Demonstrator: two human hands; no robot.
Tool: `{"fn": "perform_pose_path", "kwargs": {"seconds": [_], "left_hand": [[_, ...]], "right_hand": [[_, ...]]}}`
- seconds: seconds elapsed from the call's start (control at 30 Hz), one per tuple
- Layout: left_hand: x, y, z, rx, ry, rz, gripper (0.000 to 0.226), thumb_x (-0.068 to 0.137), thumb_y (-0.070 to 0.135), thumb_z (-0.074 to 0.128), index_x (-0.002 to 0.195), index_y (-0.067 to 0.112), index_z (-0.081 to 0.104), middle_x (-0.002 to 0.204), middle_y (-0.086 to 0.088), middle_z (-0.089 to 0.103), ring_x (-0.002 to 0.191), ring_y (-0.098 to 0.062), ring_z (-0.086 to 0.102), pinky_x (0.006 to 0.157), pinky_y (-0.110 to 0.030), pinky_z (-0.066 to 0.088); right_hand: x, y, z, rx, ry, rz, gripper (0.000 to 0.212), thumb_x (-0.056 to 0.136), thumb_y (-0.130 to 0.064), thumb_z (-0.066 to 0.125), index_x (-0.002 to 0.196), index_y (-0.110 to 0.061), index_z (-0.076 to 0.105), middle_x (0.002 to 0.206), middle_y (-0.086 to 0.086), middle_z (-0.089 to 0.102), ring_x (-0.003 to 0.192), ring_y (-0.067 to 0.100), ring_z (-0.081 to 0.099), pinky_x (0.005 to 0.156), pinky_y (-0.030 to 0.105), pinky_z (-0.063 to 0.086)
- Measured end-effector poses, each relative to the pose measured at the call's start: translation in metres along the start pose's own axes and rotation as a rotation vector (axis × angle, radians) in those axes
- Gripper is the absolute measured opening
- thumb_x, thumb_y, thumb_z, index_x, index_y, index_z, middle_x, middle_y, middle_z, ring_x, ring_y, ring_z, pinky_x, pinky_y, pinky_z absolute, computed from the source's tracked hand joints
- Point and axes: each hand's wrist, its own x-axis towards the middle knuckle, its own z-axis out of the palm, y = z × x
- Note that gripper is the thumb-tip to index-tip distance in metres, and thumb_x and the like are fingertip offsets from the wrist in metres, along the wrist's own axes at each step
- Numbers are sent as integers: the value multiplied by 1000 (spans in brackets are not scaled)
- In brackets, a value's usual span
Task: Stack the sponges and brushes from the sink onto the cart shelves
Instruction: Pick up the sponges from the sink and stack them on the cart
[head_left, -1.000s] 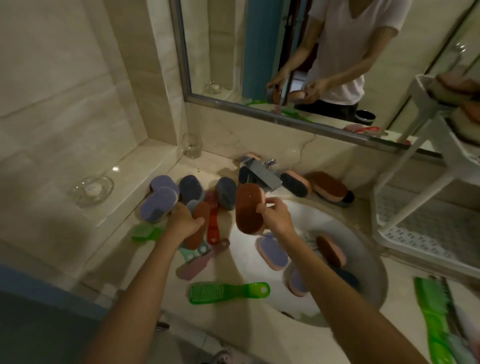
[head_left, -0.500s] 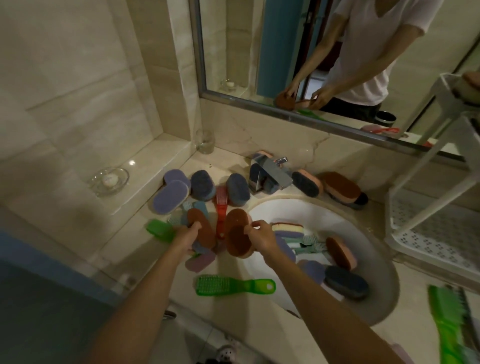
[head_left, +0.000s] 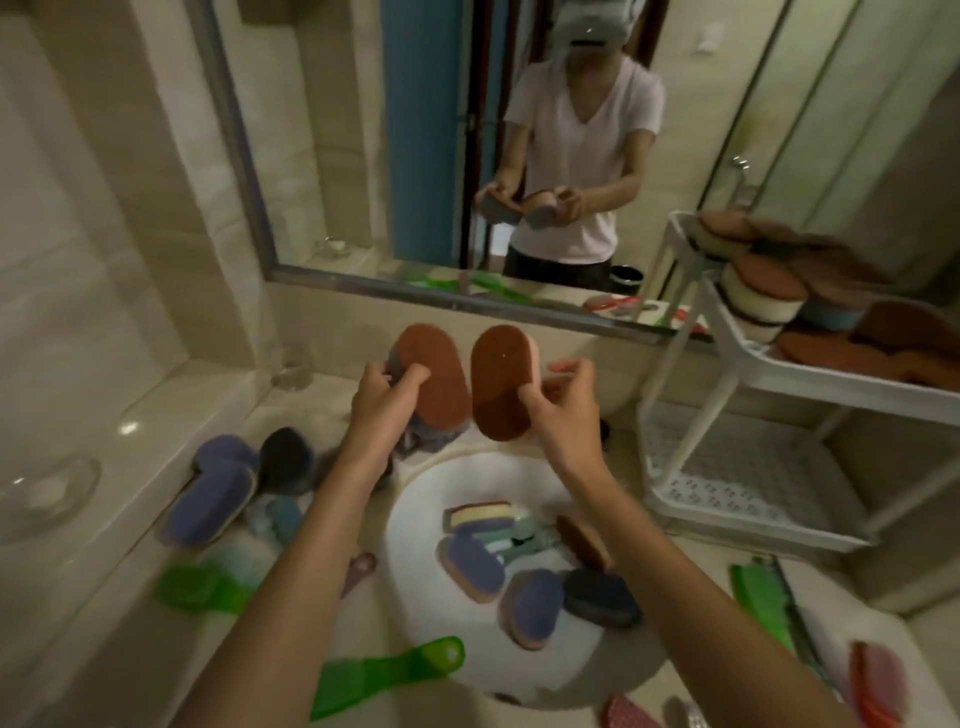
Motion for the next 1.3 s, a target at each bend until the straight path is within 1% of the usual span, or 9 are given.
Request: {"fn": "perform_pose_path", "kwargs": {"seconds": [0.13, 0.27, 0.37, 0.5, 0.67, 0.8, 0.93, 1.17, 1.3], "left_hand": [[-17, 57, 69, -38, -169, 143, 37, 88, 30, 56, 119, 12, 51, 116, -9, 61, 104, -26, 60, 89, -38, 50], [-37, 104, 142, -64, -303, 199, 44, 90, 33, 53, 127, 10, 45, 126, -9, 56, 113, -27, 56, 96, -41, 48], [-54, 135, 196, -41, -378, 232, 55, 90, 36, 51, 137, 10, 39, 136, -10, 50, 119, -27, 52, 92, -36, 44], [-70, 169, 255, -18, -483, 236, 47, 92, 37, 47, 133, 13, 41, 130, -8, 53, 104, -21, 53, 81, -32, 41], [-66, 194, 318, -115, -501, 136, 49, 92, 36, 48, 134, 11, 43, 133, -7, 53, 118, -27, 53, 98, -38, 47], [-60, 196, 354, -205, -546, -19, 50, 95, 34, 45, 140, 13, 37, 139, -8, 48, 121, -26, 51, 92, -38, 49], [-54, 187, 376, -300, -561, -91, 41, 96, 27, 43, 135, 13, 41, 138, -9, 51, 124, -24, 50, 96, -38, 44], [-45, 182, 387, -283, -542, -91, 39, 96, 27, 42, 133, 13, 43, 136, -8, 53, 124, -24, 51, 101, -38, 42], [-42, 180, 388, -270, -549, -94, 38, 96, 26, 42, 132, 12, 45, 134, -9, 54, 122, -24, 52, 96, -36, 44]], "right_hand": [[24, -24, -74, 10, 203, -89, 14, 83, -10, 57, 85, -14, 43, 74, 0, 53, 71, 19, 56, 69, 36, 49], [43, -39, -153, -17, 305, -159, 16, 83, -8, 59, 89, -12, 45, 74, -5, 50, 67, 8, 51, 57, 12, 44], [60, -43, -210, 8, 379, -153, 17, 82, -10, 60, 86, -18, 45, 78, -5, 53, 77, 13, 55, 69, 27, 48], [89, -41, -278, 145, 451, -68, 12, 87, -18, 57, 89, -21, 46, 86, -2, 54, 86, 18, 58, 80, 39, 53], [139, -15, -342, 173, 467, 107, 32, 93, -20, 49, 124, -14, 43, 113, 8, 55, 106, 25, 57, 91, 42, 52], [170, 8, -356, 78, 420, 180, 32, 95, -16, 43, 127, -15, 45, 123, 15, 57, 110, 31, 56, 95, 45, 49], [189, 20, -351, 54, 362, 227, 29, 95, -18, 43, 123, -14, 48, 122, 14, 57, 101, 28, 56, 83, 38, 48], [194, 36, -340, -325, 323, 120, 33, 96, -20, 40, 123, -3, 47, 120, 20, 59, 106, 34, 57, 83, 33, 43], [192, 39, -339, -486, 225, -4, 49, 96, -20, 41, 143, -16, 29, 135, 14, 51, 117, 32, 53, 93, 35, 43]]}}
